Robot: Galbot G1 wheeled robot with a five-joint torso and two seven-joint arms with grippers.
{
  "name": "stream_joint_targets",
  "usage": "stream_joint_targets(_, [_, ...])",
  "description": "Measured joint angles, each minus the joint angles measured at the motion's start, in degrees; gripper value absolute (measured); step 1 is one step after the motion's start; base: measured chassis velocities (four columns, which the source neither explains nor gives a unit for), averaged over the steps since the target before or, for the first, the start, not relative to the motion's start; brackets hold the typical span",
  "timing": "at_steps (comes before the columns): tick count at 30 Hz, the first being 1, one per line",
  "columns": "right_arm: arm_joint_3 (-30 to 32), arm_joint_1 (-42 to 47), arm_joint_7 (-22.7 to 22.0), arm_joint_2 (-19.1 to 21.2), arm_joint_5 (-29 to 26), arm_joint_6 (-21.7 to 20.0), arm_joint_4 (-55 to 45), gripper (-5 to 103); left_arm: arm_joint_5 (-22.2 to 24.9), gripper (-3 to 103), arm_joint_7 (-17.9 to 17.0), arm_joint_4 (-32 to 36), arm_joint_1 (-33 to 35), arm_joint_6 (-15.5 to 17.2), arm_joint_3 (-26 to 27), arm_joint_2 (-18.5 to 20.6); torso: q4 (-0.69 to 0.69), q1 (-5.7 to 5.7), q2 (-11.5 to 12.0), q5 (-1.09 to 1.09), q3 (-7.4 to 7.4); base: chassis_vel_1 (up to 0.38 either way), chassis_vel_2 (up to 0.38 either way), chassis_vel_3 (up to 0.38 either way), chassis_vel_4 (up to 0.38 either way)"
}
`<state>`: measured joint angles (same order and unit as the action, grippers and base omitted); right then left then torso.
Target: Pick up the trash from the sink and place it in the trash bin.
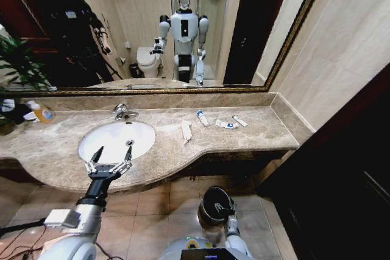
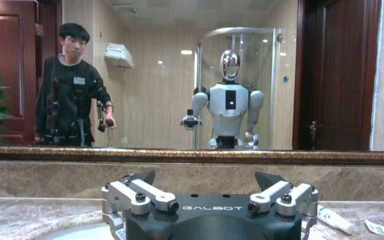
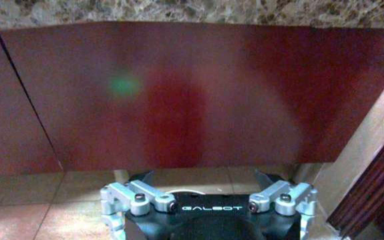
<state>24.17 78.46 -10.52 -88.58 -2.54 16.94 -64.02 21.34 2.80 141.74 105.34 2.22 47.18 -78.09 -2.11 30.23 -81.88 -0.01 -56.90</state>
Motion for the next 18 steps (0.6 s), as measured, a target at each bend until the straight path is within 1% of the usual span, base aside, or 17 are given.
stream_joint_targets(1, [0.0, 0.2, 0.0, 0.0, 0.0, -0.1, -0.4, 99, 0.0, 100, 0.0, 0.0, 0.0, 0.0, 0.0, 0.0, 0.00, 0.00, 0.0, 0.00, 0.00, 0.000, 0.000, 0.000, 0.000])
stream_joint_targets(3, [0.1, 0.7, 0.1, 0.3, -0.3, -0.4, -1.6, 100, 0.0, 100, 0.0, 0.0, 0.0, 0.0, 0.0, 0.0, 0.00, 0.00, 0.0, 0.00, 0.00, 0.000, 0.000, 0.000, 0.000])
stream_joint_targets(18, [0.1, 3.1, -0.2, 0.9, -0.9, -1.0, -6.1, 100, 0.0, 100, 0.0, 0.0, 0.0, 0.0, 0.0, 0.0, 0.00, 0.00, 0.0, 0.01, 0.00, 0.000, 0.000, 0.000, 0.000])
